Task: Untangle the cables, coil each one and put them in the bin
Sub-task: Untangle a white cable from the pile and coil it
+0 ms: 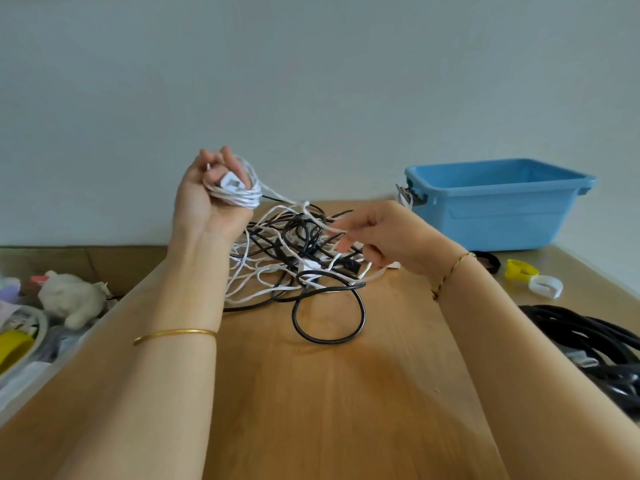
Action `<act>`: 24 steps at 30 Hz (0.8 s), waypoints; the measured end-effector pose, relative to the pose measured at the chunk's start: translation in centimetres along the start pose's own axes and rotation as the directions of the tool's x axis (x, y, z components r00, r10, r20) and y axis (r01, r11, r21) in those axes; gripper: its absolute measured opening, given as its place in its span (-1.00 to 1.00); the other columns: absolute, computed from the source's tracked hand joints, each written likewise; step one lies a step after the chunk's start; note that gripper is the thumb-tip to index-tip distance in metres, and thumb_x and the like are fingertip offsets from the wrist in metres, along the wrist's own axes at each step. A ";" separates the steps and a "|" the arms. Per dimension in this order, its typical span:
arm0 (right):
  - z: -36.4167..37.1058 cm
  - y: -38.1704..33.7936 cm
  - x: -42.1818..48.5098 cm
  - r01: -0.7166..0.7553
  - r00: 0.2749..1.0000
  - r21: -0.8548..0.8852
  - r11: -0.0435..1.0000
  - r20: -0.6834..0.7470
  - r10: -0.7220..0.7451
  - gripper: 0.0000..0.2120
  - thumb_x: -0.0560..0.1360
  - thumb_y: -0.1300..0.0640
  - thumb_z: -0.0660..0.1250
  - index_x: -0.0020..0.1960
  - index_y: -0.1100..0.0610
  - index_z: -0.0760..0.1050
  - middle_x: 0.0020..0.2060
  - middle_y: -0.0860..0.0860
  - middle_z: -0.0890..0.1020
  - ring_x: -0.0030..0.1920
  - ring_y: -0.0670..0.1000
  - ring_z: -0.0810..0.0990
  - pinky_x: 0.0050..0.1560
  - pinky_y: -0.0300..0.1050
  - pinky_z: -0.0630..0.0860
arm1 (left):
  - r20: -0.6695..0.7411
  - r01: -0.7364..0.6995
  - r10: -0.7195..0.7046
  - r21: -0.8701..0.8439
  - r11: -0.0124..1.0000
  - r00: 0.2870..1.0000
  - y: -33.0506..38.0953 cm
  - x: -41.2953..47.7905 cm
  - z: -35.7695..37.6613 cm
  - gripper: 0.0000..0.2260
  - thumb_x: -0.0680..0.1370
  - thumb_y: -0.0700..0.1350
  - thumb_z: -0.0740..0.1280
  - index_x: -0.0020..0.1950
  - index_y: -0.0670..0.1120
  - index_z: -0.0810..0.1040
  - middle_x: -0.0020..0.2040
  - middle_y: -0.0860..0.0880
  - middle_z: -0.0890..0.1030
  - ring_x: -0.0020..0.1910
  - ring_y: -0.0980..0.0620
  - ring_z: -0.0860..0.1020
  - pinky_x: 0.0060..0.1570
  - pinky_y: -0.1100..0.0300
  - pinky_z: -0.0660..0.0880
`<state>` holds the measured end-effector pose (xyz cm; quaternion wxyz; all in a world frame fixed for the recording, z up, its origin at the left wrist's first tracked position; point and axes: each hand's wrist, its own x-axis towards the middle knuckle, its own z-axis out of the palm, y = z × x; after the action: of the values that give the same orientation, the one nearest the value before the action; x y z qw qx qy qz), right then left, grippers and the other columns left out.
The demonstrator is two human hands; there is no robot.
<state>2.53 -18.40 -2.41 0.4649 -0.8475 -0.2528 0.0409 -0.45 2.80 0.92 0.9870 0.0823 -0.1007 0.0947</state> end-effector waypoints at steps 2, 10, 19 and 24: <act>-0.3 -0.2 -0.3 -0.013 0.997 -0.192 0.981 0.074 0.028 -0.75 0.49 0.32 0.31 0.02 0.06 0.66 -0.31 -0.12 0.61 -0.48 -0.13 0.36 -0.46 -0.36 0.36 | -0.070 -0.157 0.161 0.058 0.986 0.985 0.1 0.1 -0.3 -0.64 0.66 -0.12 0.17 -0.28 -0.26 0.50 -0.53 -0.02 0.49 -0.59 0.10 0.46 -0.38 0.17 0.60; -1.7 -4.4 -2.7 0.144 0.947 -0.233 0.962 0.314 -0.066 -0.90 0.43 0.08 0.42 -0.18 0.12 0.64 -0.48 -0.09 0.46 -0.51 -0.19 0.35 -0.42 -0.31 0.26 | 0.270 -0.457 0.539 0.854 0.249 0.798 -3.2 0.7 -1.9 -0.82 0.67 -0.14 0.11 -0.12 -0.09 0.39 -0.34 -0.02 0.57 -0.37 0.08 0.56 -0.20 0.13 0.59; -2.9 -4.1 -2.0 0.370 0.883 -0.100 0.924 -0.273 -0.383 -0.97 0.45 0.17 0.43 -0.17 0.08 0.64 -0.37 0.03 0.60 -0.37 -0.14 0.43 -0.30 -0.19 0.38 | 0.259 -0.300 -0.154 0.850 -0.433 0.954 -5.3 -1.8 0.5 -0.66 0.66 0.01 0.12 -0.05 -0.21 0.53 -0.46 -0.05 0.59 -0.48 0.03 0.56 -0.23 0.14 0.51; -2.6 -3.2 -1.6 0.347 0.877 0.080 0.934 -0.380 -0.293 -0.96 0.43 0.24 0.44 -0.17 0.13 0.63 -0.52 -0.16 0.51 -0.58 -0.17 0.36 -0.51 -0.36 0.33 | 0.013 -0.071 -0.456 0.991 -0.110 0.890 -5.1 -2.6 1.0 -0.23 0.43 0.35 -0.04 0.07 -0.31 0.54 -0.55 -0.04 0.49 -0.60 0.08 0.36 -0.47 0.25 0.42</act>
<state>0.72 -19.73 1.42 0.5643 -0.7504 -0.2963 -0.1750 -2.06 -2.80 0.59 0.5700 0.8052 -0.1613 -0.0284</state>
